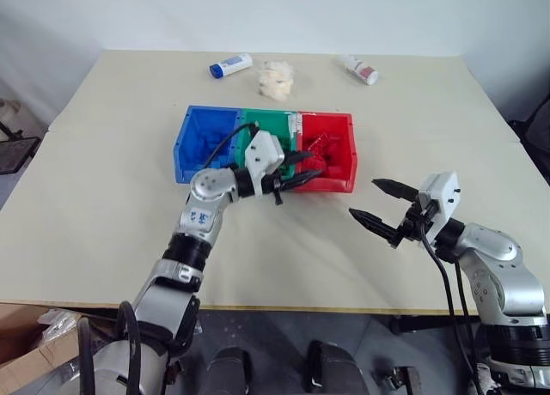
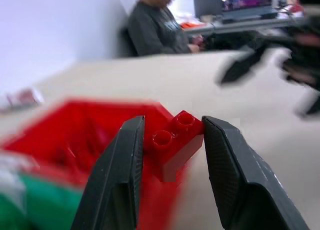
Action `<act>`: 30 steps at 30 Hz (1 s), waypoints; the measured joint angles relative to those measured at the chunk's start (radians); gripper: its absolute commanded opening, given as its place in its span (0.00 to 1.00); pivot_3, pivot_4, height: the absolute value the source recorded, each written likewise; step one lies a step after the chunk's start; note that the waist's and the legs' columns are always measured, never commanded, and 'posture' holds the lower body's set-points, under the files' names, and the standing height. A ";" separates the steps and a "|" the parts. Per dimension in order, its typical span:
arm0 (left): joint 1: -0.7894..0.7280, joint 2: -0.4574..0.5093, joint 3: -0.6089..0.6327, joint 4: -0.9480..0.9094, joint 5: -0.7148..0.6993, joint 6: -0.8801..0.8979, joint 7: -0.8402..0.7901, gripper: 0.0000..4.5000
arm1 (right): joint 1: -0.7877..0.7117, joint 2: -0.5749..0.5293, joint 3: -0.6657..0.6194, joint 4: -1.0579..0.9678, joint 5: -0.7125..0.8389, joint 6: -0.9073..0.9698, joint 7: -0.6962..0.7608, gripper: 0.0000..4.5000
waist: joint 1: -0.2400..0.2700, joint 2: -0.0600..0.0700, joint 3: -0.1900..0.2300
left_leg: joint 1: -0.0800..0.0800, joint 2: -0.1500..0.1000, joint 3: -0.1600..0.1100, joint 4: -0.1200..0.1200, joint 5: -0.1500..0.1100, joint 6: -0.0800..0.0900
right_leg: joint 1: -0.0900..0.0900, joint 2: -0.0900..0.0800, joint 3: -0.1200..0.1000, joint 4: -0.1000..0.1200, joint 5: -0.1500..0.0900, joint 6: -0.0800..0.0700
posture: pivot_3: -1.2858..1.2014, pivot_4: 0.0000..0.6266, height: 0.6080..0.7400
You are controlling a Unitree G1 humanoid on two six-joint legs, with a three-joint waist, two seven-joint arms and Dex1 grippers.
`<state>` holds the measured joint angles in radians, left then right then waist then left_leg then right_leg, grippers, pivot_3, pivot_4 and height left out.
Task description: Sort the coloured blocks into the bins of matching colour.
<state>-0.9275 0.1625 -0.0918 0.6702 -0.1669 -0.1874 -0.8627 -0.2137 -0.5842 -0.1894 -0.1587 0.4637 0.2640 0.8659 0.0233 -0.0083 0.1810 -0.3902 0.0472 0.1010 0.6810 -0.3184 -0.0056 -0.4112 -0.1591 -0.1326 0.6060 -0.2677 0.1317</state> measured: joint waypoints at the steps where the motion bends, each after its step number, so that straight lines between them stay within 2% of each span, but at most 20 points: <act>1: -0.038 -0.017 0.012 0.074 0.002 -0.006 0.017 0.48 | 0.009 0.008 -0.006 -0.010 0.000 0.000 -0.011 1.00 | 0.001 0.000 0.000 | -0.001 0.000 0.000 0.000 0.000 0.000 | 0.000 0.000 -0.001 0.000 0.000 0.000 | 0.52 0.24 1.00; 3: -0.137 -0.053 0.039 0.224 0.005 -0.030 0.057 0.59 | 0.030 0.026 -0.010 -0.038 0.001 0.000 -0.034 1.00 | 0.001 -0.001 0.001 | -0.002 0.000 0.000 0.001 0.000 0.000 | 0.000 0.000 0.000 -0.002 0.000 0.000 | 0.52 0.24 1.00; 6: -0.253 -0.069 0.054 0.360 0.029 -0.110 0.092 0.80 | 0.035 0.041 -0.006 -0.068 0.000 0.000 -0.058 1.00 | 0.001 -0.001 0.001 | -0.002 0.000 0.000 0.000 -0.001 0.001 | 0.000 0.000 0.000 -0.005 0.001 0.002 | 0.52 0.24 1.00; 9: -0.264 -0.064 0.074 0.412 0.032 -0.153 0.072 1.00 | 0.035 0.041 -0.006 -0.080 0.000 0.000 -0.073 1.00 | -0.006 -0.001 0.001 | -0.001 0.000 0.001 -0.001 -0.001 0.002 | 0.000 0.000 0.000 -0.005 0.001 0.002 | 0.52 0.24 1.00; 12: -0.230 -0.033 0.077 0.410 0.029 -0.161 -0.011 1.00 | 0.031 0.041 -0.004 -0.076 0.000 0.000 -0.072 1.00 | -0.008 -0.001 0.001 | -0.001 0.000 0.001 -0.001 -0.001 0.002 | -0.001 0.001 0.000 -0.004 0.001 0.002 | 0.52 0.24 1.00; 16: -0.143 0.058 0.082 0.314 0.016 -0.097 -0.118 1.00 | 0.007 0.037 0.010 -0.050 -0.001 0.000 -0.052 1.00 | -0.016 -0.001 0.001 | -0.001 0.000 0.001 0.000 -0.001 0.002 | -0.001 0.001 0.001 -0.003 0.001 0.002 | 0.52 0.24 1.00; 19: -0.009 0.131 0.088 0.109 -0.024 0.009 -0.179 1.00 | -0.050 0.026 0.034 -0.001 -0.003 0.000 -0.019 1.00 | -0.025 -0.001 0.001 | -0.001 0.000 0.001 0.000 -0.001 0.002 | -0.001 0.001 0.002 -0.002 0.001 0.002 | 0.52 0.24 1.00; 21: 0.144 0.211 0.099 -0.101 -0.064 0.087 -0.210 1.00 | -0.098 0.012 0.045 0.044 -0.006 -0.002 0.010 1.00 | -0.038 -0.001 0.001 | 0.000 0.000 0.001 -0.001 -0.002 0.001 | -0.001 0.001 0.003 -0.001 0.001 0.002 | 0.52 0.24 1.00; 23: 0.261 0.288 0.116 -0.232 -0.096 0.201 -0.223 1.00 | -0.122 -0.002 0.050 0.086 -0.012 -0.005 0.037 1.00 | -0.040 -0.001 0.001 | 0.000 0.001 0.001 -0.001 -0.001 0.001 | -0.001 0.001 0.003 -0.001 0.001 0.002 | 0.52 0.24 1.00; 26: 0.384 0.375 0.143 -0.397 -0.144 0.361 -0.222 1.00 | -0.146 -0.009 0.076 0.140 -0.024 -0.017 0.086 1.00 | -0.030 -0.001 0.001 | 0.000 0.001 0.001 0.001 -0.002 0.001 | -0.001 0.001 0.003 0.000 0.001 0.002 | 0.52 0.24 1.00; 30: 0.581 0.472 0.240 -0.525 -0.231 0.401 -0.270 1.00 | -0.178 -0.057 0.106 0.220 -0.058 -0.048 0.164 1.00 | -0.023 0.000 0.001 | 0.000 0.001 0.001 0.001 -0.003 0.001 | -0.001 0.001 0.004 0.000 0.001 0.002 | 0.52 0.24 1.00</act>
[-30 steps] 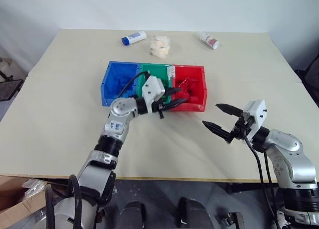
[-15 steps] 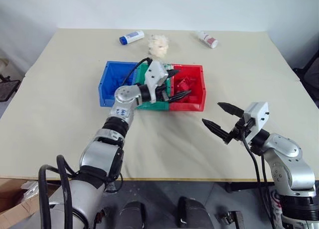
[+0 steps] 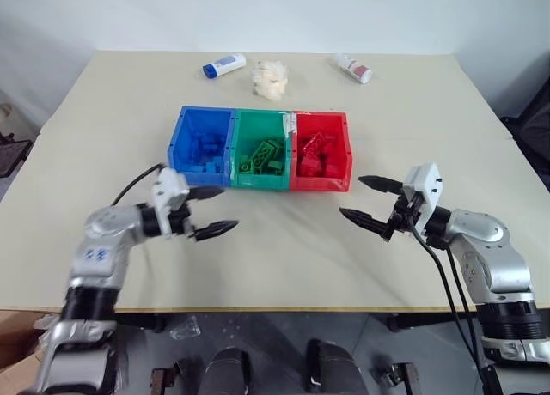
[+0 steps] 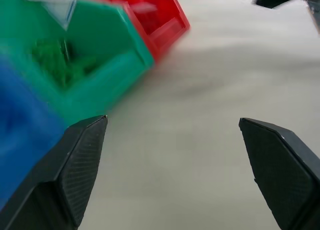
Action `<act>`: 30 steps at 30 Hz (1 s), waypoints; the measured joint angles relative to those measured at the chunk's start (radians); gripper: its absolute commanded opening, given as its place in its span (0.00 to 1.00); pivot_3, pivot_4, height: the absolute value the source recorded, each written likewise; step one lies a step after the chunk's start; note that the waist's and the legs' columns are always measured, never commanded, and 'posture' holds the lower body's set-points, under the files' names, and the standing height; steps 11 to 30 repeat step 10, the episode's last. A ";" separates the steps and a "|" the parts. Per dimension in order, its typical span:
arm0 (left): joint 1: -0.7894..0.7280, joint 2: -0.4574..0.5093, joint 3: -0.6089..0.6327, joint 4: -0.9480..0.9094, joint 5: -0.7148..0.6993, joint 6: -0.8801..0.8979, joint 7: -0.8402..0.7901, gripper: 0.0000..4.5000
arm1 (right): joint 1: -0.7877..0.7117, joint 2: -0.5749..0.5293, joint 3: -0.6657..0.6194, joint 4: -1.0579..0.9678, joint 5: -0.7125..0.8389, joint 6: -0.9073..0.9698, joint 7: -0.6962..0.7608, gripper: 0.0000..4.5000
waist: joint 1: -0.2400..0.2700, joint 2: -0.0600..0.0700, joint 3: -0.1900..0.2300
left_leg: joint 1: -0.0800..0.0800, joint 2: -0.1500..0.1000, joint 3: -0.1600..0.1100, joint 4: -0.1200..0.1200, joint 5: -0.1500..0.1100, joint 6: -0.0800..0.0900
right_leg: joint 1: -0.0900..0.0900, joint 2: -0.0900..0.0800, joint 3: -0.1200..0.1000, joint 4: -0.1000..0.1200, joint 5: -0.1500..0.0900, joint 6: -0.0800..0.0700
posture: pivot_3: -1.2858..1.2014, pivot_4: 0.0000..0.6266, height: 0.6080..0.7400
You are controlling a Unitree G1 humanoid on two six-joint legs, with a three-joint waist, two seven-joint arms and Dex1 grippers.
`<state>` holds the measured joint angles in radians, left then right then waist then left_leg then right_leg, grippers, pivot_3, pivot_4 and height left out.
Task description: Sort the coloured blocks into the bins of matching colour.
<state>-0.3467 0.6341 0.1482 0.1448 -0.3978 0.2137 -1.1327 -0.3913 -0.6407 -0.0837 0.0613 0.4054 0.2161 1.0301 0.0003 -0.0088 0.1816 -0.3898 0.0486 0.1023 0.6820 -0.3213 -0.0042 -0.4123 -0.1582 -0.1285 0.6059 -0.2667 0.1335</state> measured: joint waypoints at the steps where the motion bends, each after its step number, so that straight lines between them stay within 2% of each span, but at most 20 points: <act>1: 0.022 0.015 0.017 0.000 -0.006 0.001 -0.003 1.00 | -0.009 -0.007 0.003 0.023 -0.008 -0.006 0.015 1.00 | 0.002 0.000 0.000 | 0.000 0.000 0.000 0.000 0.000 0.000 | 0.000 0.000 0.000 0.000 0.000 0.000 | 0.52 0.24 1.00; 6: 0.055 0.063 0.098 0.102 0.003 -0.091 0.019 1.00 | -0.055 -0.027 0.040 0.121 -0.046 -0.050 0.089 1.00 | -0.002 0.000 0.000 | 0.000 0.000 0.001 0.000 0.000 0.000 | 0.000 0.000 0.000 0.000 0.000 -0.001 | 0.52 0.24 1.00; 30: 0.024 0.063 0.100 0.112 0.007 -0.130 0.034 1.00 | -0.071 -0.027 0.041 0.152 -0.055 -0.071 0.107 1.00 | -0.002 0.000 0.000 | 0.000 0.000 0.001 0.000 0.000 0.000 | 0.000 0.000 0.000 0.000 0.000 0.000 | 0.52 0.24 1.00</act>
